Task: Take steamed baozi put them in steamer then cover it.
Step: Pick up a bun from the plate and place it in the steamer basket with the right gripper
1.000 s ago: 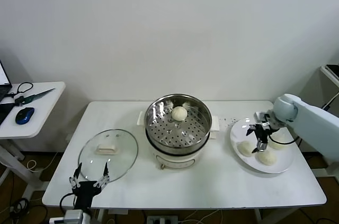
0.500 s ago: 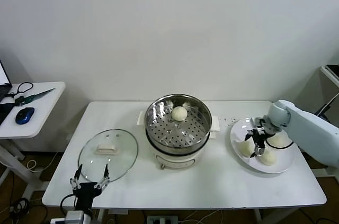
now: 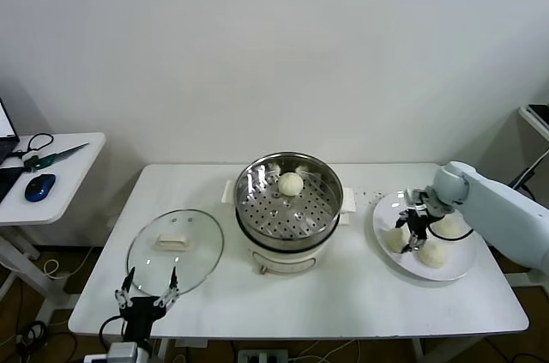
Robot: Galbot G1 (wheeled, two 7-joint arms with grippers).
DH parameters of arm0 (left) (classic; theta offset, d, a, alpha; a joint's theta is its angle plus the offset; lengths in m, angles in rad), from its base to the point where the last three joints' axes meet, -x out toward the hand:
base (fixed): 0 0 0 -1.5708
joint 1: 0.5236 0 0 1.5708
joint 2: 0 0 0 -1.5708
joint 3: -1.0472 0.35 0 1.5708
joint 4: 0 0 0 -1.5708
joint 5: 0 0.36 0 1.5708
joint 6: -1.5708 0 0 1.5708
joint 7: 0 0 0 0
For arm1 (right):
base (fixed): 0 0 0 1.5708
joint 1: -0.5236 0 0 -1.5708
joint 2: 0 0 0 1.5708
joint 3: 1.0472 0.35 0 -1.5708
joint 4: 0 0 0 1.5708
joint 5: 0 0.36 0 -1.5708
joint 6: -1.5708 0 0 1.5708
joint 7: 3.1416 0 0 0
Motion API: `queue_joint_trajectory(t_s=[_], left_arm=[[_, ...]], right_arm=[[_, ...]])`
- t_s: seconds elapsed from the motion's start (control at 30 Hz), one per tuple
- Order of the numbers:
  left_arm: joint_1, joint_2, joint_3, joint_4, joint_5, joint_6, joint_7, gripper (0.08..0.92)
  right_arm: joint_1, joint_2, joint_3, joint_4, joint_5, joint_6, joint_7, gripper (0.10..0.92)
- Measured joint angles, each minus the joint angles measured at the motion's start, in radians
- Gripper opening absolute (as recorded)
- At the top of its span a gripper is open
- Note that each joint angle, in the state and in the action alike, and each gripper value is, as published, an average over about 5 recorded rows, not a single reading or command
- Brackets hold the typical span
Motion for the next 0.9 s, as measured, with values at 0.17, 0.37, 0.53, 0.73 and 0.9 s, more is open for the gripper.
queue_joint_trajectory(t_s=[0.17, 0.37, 0.53, 0.73, 0.9], left_arm=[[0.002, 0.001, 0.002, -0.006, -0.001, 0.0, 0.0, 0.823], [0.006, 0.002, 0.011, -0.016, 0.0, 0.002, -0.003, 0.823], [0.011, 0.003, 0.022, -0.022, 0.002, 0.004, -0.007, 0.823], [0.016, 0.0, 0.036, -0.033, 0.007, 0.005, -0.008, 0.823], [0.014, -0.008, 0.046, -0.034, 0.012, 0.003, -0.008, 0.823]], right_arm=[[0.093, -0.006, -0.054, 0.013, 0.065, -0.011, -0.008, 0.696], [0.284, 0.014, -0.188, 0.036, 0.207, -0.039, -0.014, 0.696], [0.453, 0.06, -0.312, 0.062, 0.347, -0.073, -0.009, 0.696], [0.591, 0.147, -0.423, 0.086, 0.512, -0.116, 0.014, 0.696], [0.645, 0.242, -0.482, 0.093, 0.612, -0.147, 0.035, 0.696]])
